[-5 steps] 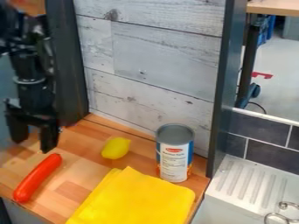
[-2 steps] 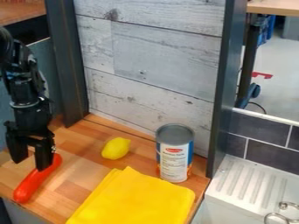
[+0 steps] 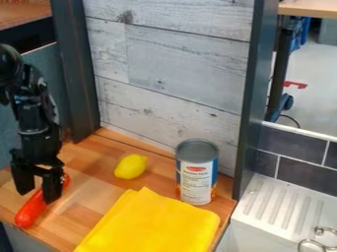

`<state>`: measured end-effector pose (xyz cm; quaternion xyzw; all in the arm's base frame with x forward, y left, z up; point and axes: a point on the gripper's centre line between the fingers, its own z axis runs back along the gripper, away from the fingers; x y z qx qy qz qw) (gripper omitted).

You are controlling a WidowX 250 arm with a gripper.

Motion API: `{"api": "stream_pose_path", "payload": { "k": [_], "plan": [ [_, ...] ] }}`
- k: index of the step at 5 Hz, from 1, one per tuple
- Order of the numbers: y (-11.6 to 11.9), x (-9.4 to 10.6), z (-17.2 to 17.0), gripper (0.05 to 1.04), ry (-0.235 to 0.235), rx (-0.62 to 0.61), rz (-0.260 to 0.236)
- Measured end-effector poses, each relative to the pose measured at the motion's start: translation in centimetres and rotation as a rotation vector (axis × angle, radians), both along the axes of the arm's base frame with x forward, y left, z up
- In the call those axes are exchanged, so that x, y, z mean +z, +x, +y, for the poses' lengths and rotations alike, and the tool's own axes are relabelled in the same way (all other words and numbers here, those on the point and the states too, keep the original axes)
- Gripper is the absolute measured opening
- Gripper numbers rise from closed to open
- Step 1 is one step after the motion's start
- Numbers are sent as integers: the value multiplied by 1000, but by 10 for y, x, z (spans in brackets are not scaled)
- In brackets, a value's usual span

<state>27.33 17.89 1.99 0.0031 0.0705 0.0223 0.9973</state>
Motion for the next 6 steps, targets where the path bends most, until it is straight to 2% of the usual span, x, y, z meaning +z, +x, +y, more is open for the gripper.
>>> {"api": "stream_pose_path", "payload": {
  "k": [1,2,3,4,5,6],
  "plan": [
    [1,-11,1,1008,-12,0,25],
    [7,-15,-7,955,-15,-18,36],
    [8,-15,-10,671,-15,-11,40],
    [4,-14,-12,557,-25,-6,64],
    [10,4,-6,557,-1,15,67],
    [16,28,0,557,4,42,97]
  ]
}}
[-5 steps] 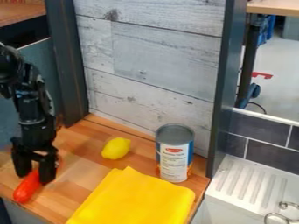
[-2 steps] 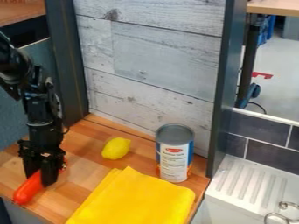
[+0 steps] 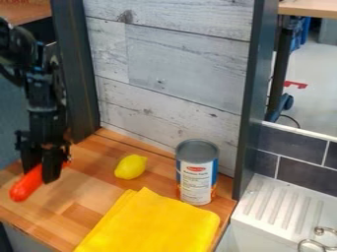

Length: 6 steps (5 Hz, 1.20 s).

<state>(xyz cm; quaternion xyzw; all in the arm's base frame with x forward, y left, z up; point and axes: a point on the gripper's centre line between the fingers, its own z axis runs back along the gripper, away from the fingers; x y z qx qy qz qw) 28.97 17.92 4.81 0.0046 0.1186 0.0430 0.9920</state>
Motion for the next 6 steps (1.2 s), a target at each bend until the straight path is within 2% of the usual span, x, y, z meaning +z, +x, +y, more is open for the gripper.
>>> {"api": "stream_pose_path", "payload": {
  "k": [1,2,3,4,5,6],
  "plan": [
    [14,20,9,557,26,4,-35],
    [37,37,20,557,49,-31,-115],
    [58,27,28,557,39,-70,-147],
    [68,5,32,557,29,-96,-145],
    [75,-9,36,557,37,-85,-153],
    [95,-28,37,557,56,-85,-131]
  ]
}}
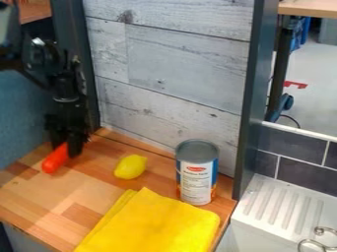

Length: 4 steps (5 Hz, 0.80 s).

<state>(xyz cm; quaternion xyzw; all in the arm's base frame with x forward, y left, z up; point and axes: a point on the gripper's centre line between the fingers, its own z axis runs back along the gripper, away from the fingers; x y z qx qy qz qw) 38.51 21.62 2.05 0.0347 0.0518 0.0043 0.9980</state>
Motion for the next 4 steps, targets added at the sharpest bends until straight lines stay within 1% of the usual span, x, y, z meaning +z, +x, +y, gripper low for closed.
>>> {"api": "stream_pose_path", "payload": {
  "k": [1,2,3,4],
  "plan": [
    [16,-4,-4,557,16,-12,15],
    [20,-8,-2,557,12,-15,39],
    [21,-8,-4,557,22,-8,47],
    [21,-9,-4,641,20,11,43]
  ]
}}
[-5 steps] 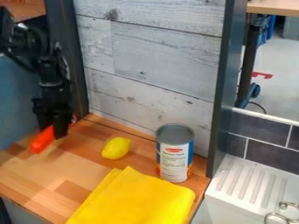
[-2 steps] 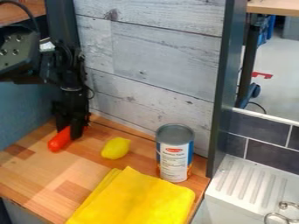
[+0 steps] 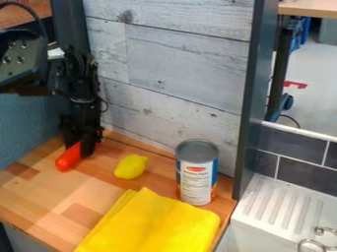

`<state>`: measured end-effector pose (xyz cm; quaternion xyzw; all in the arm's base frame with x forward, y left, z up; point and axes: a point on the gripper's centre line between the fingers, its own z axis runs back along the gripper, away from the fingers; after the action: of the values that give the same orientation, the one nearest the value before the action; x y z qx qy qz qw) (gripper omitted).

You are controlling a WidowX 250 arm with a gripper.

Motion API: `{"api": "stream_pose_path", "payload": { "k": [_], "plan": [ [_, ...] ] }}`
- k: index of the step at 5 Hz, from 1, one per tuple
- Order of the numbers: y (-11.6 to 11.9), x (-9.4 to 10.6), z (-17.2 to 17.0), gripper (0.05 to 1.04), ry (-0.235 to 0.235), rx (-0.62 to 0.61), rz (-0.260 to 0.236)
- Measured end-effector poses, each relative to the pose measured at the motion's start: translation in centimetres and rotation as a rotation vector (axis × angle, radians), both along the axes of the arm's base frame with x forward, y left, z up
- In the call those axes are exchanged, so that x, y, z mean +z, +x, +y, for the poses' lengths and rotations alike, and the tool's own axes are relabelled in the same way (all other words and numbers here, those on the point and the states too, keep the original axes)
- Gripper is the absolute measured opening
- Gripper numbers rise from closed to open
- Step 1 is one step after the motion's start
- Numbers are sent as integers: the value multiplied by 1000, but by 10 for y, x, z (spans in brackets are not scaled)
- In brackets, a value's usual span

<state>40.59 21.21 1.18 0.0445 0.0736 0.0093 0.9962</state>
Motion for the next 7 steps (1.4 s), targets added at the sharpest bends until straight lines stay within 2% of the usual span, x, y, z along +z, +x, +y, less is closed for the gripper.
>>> {"api": "stream_pose_path", "payload": {
  "k": [1,2,3,4,5,6,7],
  "plan": [
    [-1,-2,-2,926,-17,-9,6],
    [-2,-1,-5,999,-26,-4,-4],
    [-8,12,-7,1000,-2,5,-22],
    [-20,48,-9,1000,40,23,-63],
    [-42,85,-8,1000,118,99,-84],
    [-70,111,-19,1000,97,110,15],
    [-95,119,-48,1000,5,49,31]
  ]
}}
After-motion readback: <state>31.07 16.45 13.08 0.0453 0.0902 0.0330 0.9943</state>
